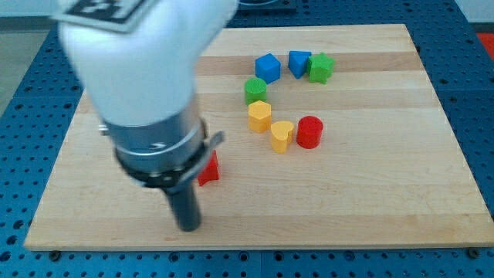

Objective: Move red star to the bottom right of red circle

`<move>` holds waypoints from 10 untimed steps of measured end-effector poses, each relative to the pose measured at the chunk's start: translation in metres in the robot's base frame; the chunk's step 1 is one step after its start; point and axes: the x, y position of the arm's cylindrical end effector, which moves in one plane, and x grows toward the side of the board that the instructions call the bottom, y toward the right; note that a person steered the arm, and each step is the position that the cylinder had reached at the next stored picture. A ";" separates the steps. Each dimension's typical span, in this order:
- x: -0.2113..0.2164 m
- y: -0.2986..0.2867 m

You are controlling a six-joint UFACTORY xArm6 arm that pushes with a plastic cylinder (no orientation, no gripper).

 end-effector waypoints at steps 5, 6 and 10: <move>-0.066 -0.019; -0.083 -0.014; -0.049 0.102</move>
